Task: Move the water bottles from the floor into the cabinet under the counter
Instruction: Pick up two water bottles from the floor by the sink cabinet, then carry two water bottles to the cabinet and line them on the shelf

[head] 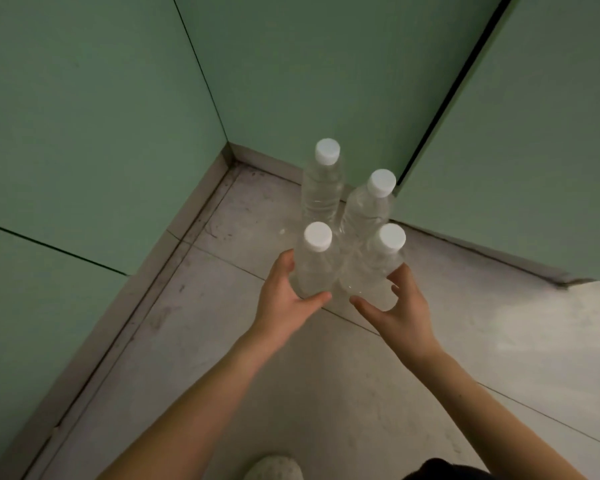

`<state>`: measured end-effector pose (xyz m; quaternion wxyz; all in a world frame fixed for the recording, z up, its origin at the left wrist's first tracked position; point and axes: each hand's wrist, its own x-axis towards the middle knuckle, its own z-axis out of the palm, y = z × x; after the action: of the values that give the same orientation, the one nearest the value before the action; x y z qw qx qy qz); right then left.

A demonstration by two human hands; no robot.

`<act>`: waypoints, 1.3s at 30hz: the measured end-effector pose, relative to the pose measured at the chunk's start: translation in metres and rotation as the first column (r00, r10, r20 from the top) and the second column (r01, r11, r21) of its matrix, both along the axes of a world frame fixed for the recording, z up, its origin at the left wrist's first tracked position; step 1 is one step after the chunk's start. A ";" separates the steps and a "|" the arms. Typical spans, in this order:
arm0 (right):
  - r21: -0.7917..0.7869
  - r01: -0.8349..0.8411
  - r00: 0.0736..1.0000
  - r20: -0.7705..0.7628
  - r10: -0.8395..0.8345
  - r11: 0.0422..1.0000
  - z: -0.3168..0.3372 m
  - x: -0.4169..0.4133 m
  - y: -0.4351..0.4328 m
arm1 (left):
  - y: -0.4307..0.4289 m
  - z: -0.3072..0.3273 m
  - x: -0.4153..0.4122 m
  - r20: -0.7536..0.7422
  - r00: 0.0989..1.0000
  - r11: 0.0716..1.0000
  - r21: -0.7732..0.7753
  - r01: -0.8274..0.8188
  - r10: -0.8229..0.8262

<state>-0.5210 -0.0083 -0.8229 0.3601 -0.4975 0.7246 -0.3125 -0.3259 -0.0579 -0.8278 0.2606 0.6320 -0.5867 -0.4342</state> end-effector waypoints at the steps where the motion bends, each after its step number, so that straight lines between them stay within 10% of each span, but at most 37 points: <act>1: -0.015 0.023 0.999 0.026 -0.023 1.000 -0.001 0.004 -0.004 | -0.002 -0.001 -0.001 -0.020 1.000 1.000 0.003 -0.009 0.009; 16: -0.020 0.204 0.952 0.239 -0.193 0.979 0.099 0.029 0.067 | 0.069 0.098 -0.001 -0.040 0.998 0.988 0.147 -0.048 0.055; 25: 0.103 0.123 0.952 0.267 -0.146 0.987 0.370 0.021 0.137 | 0.124 0.380 0.018 -0.017 0.999 0.955 0.294 -0.027 0.034; 39: -0.146 0.108 0.945 0.323 -0.056 0.983 0.842 0.026 0.153 | 0.163 0.853 0.034 -0.198 0.978 0.997 0.045 -0.054 0.062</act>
<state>-0.4950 0.1447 0.0189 0.4170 -0.4376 0.6497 -0.4610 -0.2922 0.1050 0.0253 0.3181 0.6073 -0.5301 -0.4990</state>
